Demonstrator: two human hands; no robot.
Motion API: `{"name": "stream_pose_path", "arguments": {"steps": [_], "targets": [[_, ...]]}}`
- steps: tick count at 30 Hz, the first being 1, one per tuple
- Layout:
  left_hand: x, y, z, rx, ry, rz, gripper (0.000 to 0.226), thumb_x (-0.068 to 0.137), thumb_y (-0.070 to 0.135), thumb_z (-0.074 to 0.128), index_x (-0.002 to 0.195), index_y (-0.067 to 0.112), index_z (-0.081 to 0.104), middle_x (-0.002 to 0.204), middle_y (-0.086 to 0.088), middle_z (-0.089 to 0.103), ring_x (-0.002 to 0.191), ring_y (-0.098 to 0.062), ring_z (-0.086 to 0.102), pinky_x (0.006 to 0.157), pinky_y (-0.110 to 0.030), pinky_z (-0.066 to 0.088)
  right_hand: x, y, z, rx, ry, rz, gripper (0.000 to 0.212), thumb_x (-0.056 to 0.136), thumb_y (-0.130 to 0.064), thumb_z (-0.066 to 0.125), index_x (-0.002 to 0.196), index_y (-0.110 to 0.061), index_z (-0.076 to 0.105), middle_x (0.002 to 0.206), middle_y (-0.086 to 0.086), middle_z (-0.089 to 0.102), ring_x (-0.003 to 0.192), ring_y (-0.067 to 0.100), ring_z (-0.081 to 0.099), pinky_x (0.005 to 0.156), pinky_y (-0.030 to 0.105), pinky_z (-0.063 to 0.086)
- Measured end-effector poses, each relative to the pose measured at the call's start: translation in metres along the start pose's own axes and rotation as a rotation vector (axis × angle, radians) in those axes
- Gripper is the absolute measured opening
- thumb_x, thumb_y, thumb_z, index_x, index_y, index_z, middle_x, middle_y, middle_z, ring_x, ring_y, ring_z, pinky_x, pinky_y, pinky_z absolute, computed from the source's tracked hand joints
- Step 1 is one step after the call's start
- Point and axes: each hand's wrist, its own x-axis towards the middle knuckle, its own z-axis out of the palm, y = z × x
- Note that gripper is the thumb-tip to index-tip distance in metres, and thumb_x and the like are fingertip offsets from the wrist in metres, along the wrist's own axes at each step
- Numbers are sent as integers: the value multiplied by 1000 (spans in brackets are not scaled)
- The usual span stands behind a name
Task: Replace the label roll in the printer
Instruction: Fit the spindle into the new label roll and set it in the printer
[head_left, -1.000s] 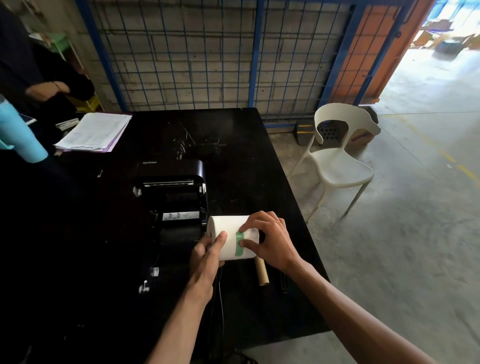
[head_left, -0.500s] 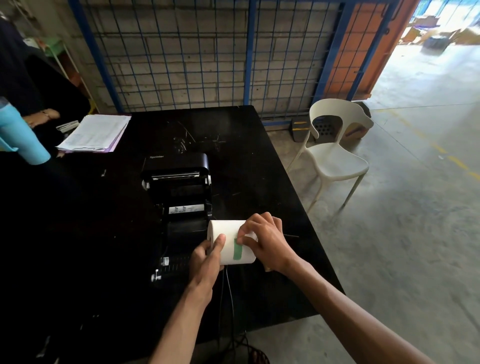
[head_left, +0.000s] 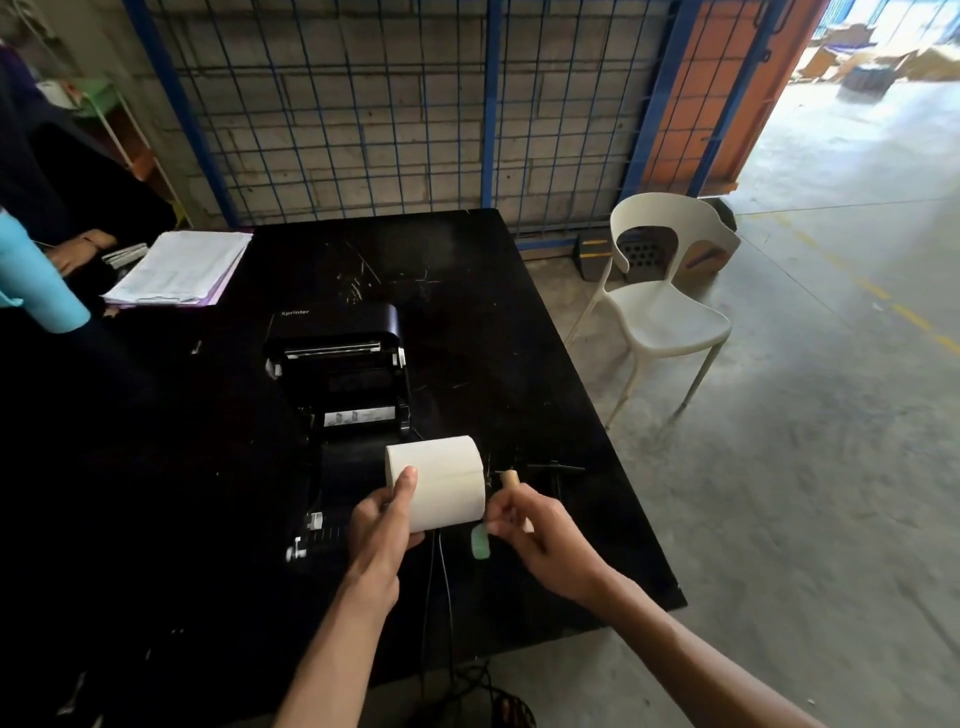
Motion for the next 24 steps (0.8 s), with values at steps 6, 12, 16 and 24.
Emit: {"name": "stream_pose_path", "arguments": {"steps": [6, 12, 16, 24], "targets": [[-7, -6, -4, 12, -15, 3, 40, 87, 46, 62, 107, 11, 68, 106, -8, 66, 99, -22, 63, 77, -39, 57, -19, 61, 24, -31, -90, 338, 7, 90, -8, 68, 89, -15, 68, 88, 5, 75, 84, 12, 70, 77, 16, 53], [-17, -19, -5, 0, -38, -15, 30, 89, 43, 61, 101, 16, 68, 107, -8, 66, 101, -23, 62, 77, -37, 57, -13, 92, 61, -92, -114, 467, 21, 84, 5, 59, 83, -12, 71, 70, -11, 66, 68, 2, 63, 70, 16, 52], [-20, -26, -7, -10, -42, -18, 32, 88, 41, 63, 103, 15, 69, 108, -7, 66, 103, -22, 63, 79, -39, 57, -15, 106, 73, -182, -119, 500, 16, 86, -5, 61, 85, -18, 72, 70, -15, 63, 70, 1, 61, 71, 21, 51], [-19, -34, -7, -31, -47, -44, 35, 83, 46, 68, 103, 17, 70, 108, -7, 68, 103, -23, 64, 79, -38, 58, -21, 117, 85, -267, -61, 407, 5, 86, -17, 65, 85, -21, 65, 86, -8, 61, 78, 17, 62, 68, 35, 51]]}}
